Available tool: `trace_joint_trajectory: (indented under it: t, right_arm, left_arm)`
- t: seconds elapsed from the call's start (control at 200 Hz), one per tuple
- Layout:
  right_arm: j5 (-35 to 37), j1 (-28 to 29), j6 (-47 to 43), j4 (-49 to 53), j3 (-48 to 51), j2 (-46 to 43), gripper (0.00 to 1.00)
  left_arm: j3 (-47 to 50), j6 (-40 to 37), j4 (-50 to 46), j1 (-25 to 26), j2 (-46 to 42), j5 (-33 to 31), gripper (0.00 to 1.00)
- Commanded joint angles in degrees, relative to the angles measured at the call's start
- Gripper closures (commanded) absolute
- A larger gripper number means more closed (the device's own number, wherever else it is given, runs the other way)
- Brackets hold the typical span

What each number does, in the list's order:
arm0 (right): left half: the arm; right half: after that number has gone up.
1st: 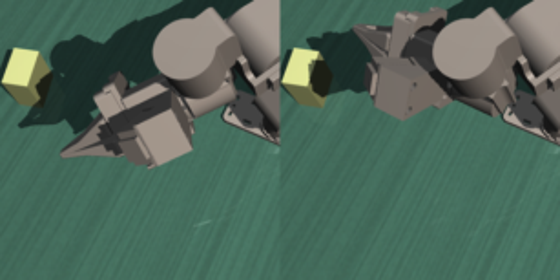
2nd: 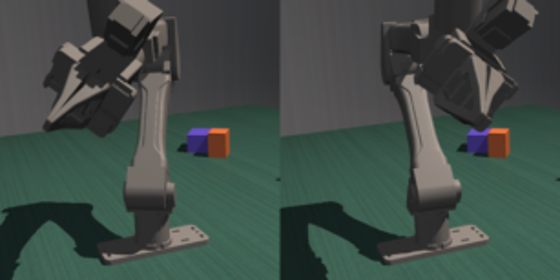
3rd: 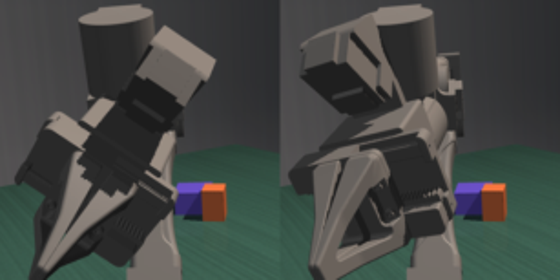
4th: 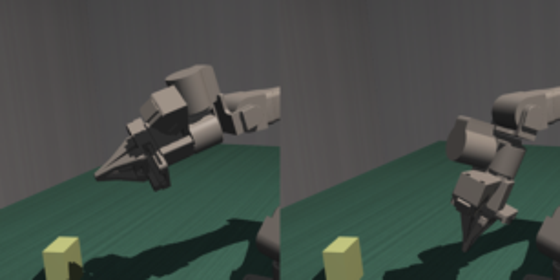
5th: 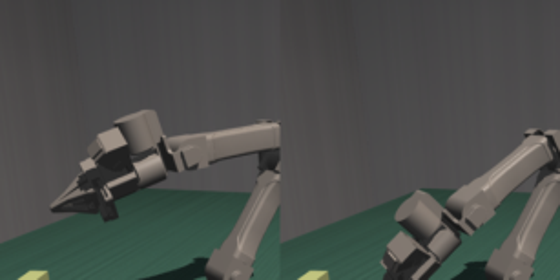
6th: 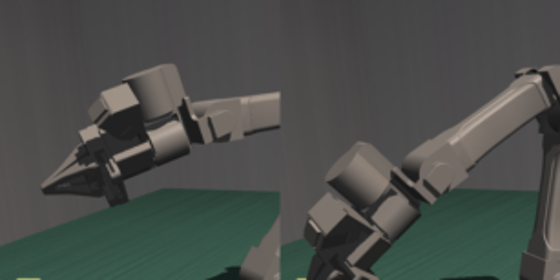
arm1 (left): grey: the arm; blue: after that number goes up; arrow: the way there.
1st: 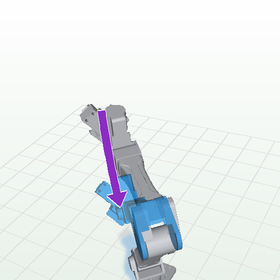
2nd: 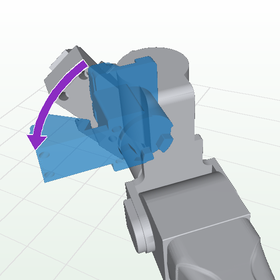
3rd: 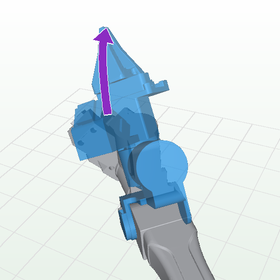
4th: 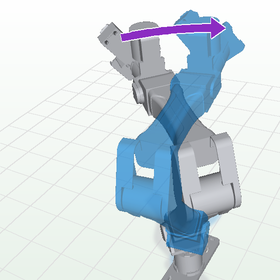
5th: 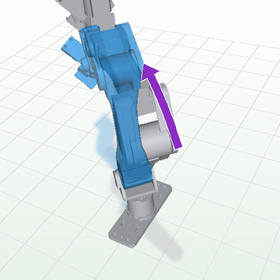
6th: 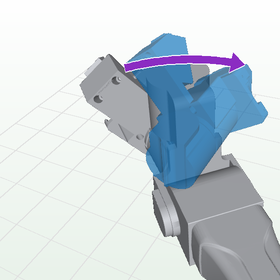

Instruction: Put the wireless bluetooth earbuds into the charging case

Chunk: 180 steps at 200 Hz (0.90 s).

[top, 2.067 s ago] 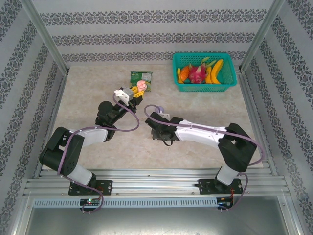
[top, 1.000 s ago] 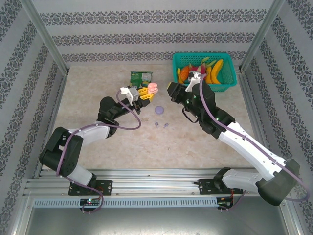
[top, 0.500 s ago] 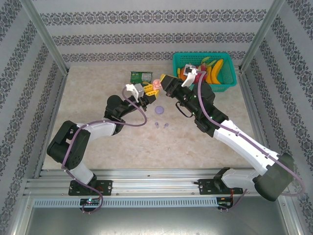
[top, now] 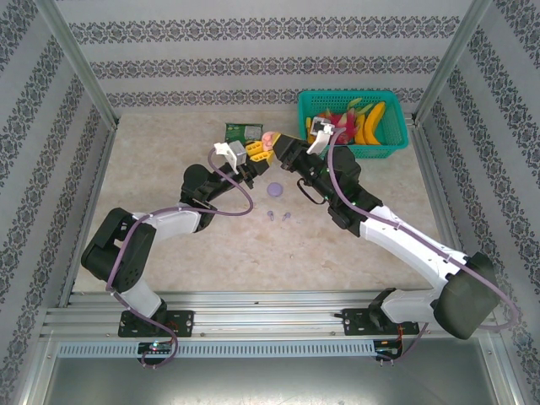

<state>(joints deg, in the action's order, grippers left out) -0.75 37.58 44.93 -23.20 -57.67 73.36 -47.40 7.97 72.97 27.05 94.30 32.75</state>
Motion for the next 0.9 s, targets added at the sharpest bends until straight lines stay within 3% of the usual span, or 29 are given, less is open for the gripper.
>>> trace_joint_trajectory:
  t: [0.0, 0.894]
  right_arm:
    - [-0.4, -0.6, 1.0, -3.7, 0.2, 0.5, 0.8]
    - [-0.5, -0.9, 3.1, -3.9, 3.5, 1.5, 0.82]
  left_arm:
    - [-1.6, 1.0, 4.5, 0.8, 0.3, 0.1, 1.0]
    - [-1.3, 0.2, 4.3, 0.7, -0.9, -0.6, 1.0]
